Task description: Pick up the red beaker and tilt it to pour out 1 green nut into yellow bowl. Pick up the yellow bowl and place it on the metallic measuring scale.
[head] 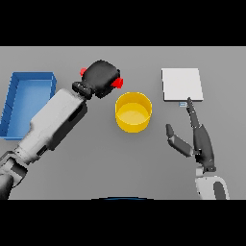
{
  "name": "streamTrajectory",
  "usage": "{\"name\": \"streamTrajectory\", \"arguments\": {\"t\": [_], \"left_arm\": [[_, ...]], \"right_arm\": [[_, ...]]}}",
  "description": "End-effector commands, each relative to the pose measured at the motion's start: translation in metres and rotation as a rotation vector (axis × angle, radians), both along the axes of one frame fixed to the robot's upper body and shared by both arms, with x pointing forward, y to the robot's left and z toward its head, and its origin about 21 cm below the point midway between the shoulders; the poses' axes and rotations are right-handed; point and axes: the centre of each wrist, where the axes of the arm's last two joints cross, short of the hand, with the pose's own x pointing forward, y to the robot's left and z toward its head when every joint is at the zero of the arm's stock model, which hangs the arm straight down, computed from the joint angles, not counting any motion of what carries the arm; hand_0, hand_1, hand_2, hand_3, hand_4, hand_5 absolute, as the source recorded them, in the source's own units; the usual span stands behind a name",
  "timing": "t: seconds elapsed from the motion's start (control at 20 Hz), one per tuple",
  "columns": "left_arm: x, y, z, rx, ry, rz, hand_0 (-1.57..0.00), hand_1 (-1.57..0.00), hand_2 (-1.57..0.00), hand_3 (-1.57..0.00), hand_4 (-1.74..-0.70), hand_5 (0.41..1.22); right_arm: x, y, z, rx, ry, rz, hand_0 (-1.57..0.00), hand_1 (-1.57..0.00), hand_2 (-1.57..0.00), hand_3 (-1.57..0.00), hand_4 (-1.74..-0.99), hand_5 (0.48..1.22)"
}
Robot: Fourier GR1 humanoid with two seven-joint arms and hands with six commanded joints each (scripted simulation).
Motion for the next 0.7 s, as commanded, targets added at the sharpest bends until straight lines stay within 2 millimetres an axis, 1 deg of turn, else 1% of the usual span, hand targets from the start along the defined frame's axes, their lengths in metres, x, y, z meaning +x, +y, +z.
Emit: {"name": "streamTrajectory", "arguments": {"t": [0.0,0.1,0.15,0.2,0.35,0.4,0.45,0.55,0.65], "left_arm": [[0.002,-0.007,0.003,0.074,0.0,-0.013,-1.57,-1.57,-1.57,-1.57,-1.65,1.207],[0.004,-0.019,0.006,0.211,-0.012,-0.053,-1.57,-1.57,-1.57,-1.57,-1.58,1.212],[0.003,-0.023,0.006,0.273,-0.014,-0.066,-1.57,-1.57,-1.57,-1.57,-1.61,1.214],[0.004,-0.027,0.01,0.323,-0.022,-0.071,-1.57,-1.57,-1.57,-1.57,-1.64,1.215],[0.005,-0.038,0.008,0.473,-0.061,-0.115,-1.57,-1.57,-1.57,-1.57,-1.68,1.218],[0.008,-0.042,0.009,0.532,-0.081,-0.12,-1.57,-1.57,-1.57,-1.57,-1.7,1.219],[0.009,-0.047,0.015,0.576,-0.104,-0.132,-1.57,-1.57,-1.57,-1.57,-1.71,1.219],[0.011,-0.05,0.015,0.654,-0.13,-0.144,-1.57,-1.57,-1.57,-1.57,-1.72,1.22],[0.013,-0.05,0.014,0.715,-0.155,-0.155,-1.57,-1.57,-1.57,-1.57,-1.73,1.22]], "right_arm": [[-0.002,0.002,-0.004,0.009,-0.001,0.009,0.0,0.0,0.0,0.0,-1.066,0.684],[-0.004,0.004,-0.003,0.034,-0.009,0.017,0.0,0.0,0.0,0.0,-1.063,0.681],[-0.003,0.0,-0.005,0.034,0.022,0.009,0.0,0.0,0.0,0.0,-1.06,0.675],[-0.003,-0.001,-0.004,0.035,0.016,0.007,0.0,0.0,0.0,0.0,-1.057,0.674],[-0.001,0.001,-0.003,0.023,0.017,0.022,0.0,0.0,0.0,0.0,-1.067,0.684],[-0.002,0.004,-0.006,0.018,0.021,0.026,0.0,0.0,0.0,0.0,-1.066,0.689],[-0.001,0.002,-0.006,0.023,0.02,0.025,0.0,0.0,0.0,0.0,-1.069,0.689],[0.0,0.001,-0.004,0.018,0.013,0.031,0.0,0.0,0.0,0.0,-1.063,0.694],[-0.004,0.002,-0.005,0.028,0.007,0.032,0.0,0.0,0.0,0.0,-1.06,0.7]]}}
